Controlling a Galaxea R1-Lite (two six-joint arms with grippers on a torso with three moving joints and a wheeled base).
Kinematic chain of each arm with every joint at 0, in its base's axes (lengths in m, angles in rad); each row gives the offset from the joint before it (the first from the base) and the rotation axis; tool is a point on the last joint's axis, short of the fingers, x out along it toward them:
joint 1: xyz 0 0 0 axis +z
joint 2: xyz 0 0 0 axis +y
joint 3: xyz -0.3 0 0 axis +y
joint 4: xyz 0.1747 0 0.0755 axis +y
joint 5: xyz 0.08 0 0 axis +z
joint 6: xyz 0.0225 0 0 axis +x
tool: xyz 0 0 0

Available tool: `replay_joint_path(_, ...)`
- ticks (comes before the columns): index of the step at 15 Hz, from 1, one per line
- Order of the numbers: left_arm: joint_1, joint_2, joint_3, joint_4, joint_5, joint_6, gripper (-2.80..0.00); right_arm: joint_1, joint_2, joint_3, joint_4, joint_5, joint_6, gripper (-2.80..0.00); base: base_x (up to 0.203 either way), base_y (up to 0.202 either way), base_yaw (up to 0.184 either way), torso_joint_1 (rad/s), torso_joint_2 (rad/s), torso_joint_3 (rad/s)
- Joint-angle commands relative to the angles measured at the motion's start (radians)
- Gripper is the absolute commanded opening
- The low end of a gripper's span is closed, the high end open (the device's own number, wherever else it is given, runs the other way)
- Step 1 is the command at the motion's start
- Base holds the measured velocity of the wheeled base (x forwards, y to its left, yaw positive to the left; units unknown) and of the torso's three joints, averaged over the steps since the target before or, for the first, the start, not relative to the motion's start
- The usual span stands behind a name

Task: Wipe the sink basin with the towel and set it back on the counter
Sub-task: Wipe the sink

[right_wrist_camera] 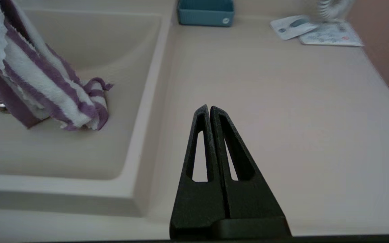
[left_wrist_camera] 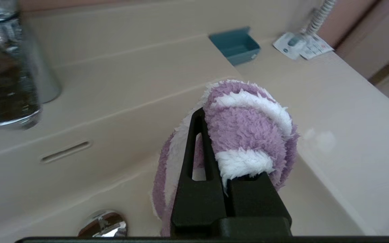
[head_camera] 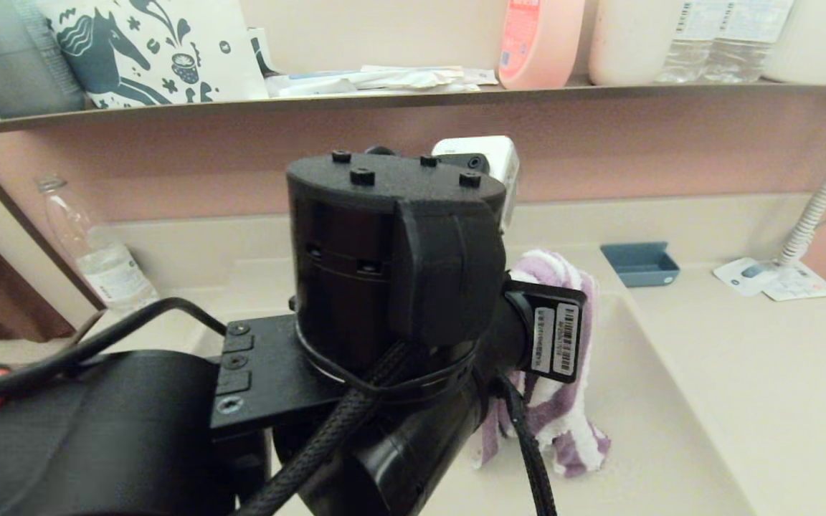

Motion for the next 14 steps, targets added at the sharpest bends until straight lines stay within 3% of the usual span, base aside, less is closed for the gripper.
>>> replay_joint_path(1, -0.021, -0.023, 0.007, 0.002, 0.022, -0.003, -2.80, 0.000, 0.155, -0.045, 0.001, 0.042, 0.009, -2.80, 0.000, 0.000, 0.000, 0.000, 0.00, 0.000)
replay_joint_path(5, -0.024, -0.066, 0.005, 0.022, 0.040, -0.003, -2.80, 0.022, 0.365, -0.141, 0.004, 0.207, 0.018, -2.80, 0.000, 0.000, 0.000, 0.000, 0.00, 0.000)
replay_joint_path(8, -0.025, -0.109, 0.008, 0.067, 0.039, -0.020, -2.80, 0.183, 0.487, -0.186, 0.005, 0.241, 0.014, -2.80, 0.000, 0.000, 0.000, 0.000, 0.00, 0.000)
replay_joint_path(9, -0.027, -0.109, 0.013, 0.071, 0.039, -0.027, -2.80, 0.243, 0.521, -0.202, 0.003, 0.223, 0.014, 0.00, 0.000, 0.000, 0.000, 0.000, 0.00, 0.000)
replay_joint_path(12, -0.036, -0.110, 0.012, 0.070, 0.039, -0.029, -2.80, 0.426, 0.607, -0.253, 0.000, 0.202, 0.031, 0.00, 0.000, 0.000, 0.000, 0.000, 0.00, 0.000)
replay_joint_path(14, -0.037, -0.105, 0.015, 0.071, 0.038, -0.029, -2.80, 0.506, 0.694, -0.303, -0.010, 0.181, 0.039, 0.00, 0.000, 0.000, 0.000, 0.000, 0.00, 0.000)
